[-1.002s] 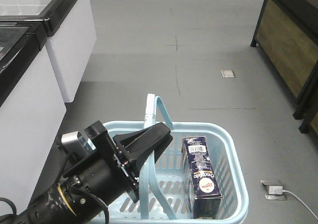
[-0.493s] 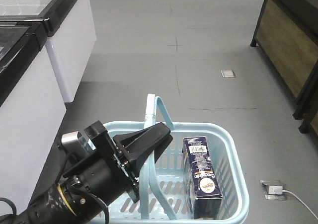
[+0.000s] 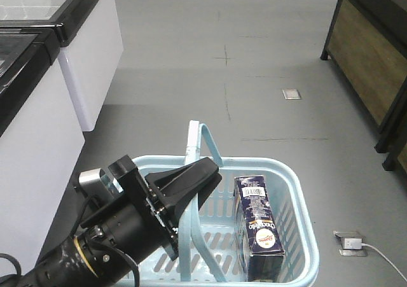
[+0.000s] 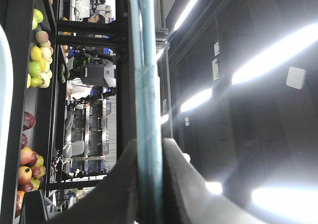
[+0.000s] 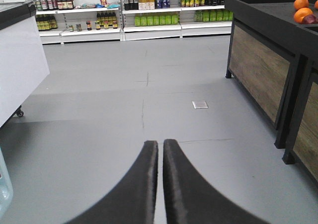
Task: Left arm holds basket, right arm returns cookies
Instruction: 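Hold the basket raised in front of the robot with the left gripper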
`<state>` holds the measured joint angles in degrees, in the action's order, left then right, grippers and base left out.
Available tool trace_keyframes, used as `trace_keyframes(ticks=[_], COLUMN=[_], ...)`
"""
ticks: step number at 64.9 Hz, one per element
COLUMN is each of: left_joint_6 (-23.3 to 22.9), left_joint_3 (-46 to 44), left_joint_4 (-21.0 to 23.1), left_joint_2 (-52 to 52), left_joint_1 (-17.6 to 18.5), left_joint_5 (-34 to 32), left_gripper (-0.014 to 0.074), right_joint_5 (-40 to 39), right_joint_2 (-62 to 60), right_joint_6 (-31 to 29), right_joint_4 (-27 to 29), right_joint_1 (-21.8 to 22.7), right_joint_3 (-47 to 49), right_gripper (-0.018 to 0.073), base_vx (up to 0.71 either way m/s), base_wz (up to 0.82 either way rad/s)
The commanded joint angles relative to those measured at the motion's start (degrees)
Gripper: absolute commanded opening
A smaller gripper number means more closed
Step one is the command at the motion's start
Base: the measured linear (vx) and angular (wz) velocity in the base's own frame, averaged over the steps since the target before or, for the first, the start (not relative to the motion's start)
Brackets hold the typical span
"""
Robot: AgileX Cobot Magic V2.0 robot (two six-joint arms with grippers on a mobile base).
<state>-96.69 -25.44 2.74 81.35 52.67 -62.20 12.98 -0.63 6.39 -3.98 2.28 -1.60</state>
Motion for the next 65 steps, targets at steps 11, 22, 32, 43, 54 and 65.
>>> trace_keyframes(ticks=[11,22,32,43,54,65], left_joint_6=[-0.4,-0.4,-0.4,-0.4,-0.4,-0.4], left_joint_3=[-1.6,-1.6,-1.6,-1.6,-1.6,-1.6], left_joint_4=[-0.2,-0.2,-0.2,-0.2,-0.2,-0.2], left_joint_2=[-2.2,-2.2,-2.2,-2.2,-2.2,-2.2], left_joint_1=[0.4,0.4,0.4,0.4,0.4,0.4], left_joint_5=[-16.5,-16.5,-16.5,-16.5,-16.5,-16.5], left_gripper=[-0.0003,-0.0003,-0.0003,-0.0003,-0.0003,-0.0003], right_joint_5=[-4.1,-4.1,-4.1,-4.1,-4.1,-4.1], right_joint_2=[-0.7,-0.7,-0.7,-0.7,-0.7,-0.7], right_joint_6=[-0.2,-0.2,-0.2,-0.2,-0.2,-0.2], right_joint_4=[-0.6,-0.6,-0.6,-0.6,-0.6,-0.6], right_joint_1=[0.4,0.4,0.4,0.4,0.4,0.4], right_joint_3=[-1.0,-1.0,-1.0,-1.0,-1.0,-1.0], right_gripper=[-0.0006,-0.0006,-0.0006,-0.0006,-0.0006,-0.0006], base_vx=[0.00,0.00,0.00,0.00,0.00,0.00], base_wz=[0.00,0.00,0.00,0.00,0.00,0.00])
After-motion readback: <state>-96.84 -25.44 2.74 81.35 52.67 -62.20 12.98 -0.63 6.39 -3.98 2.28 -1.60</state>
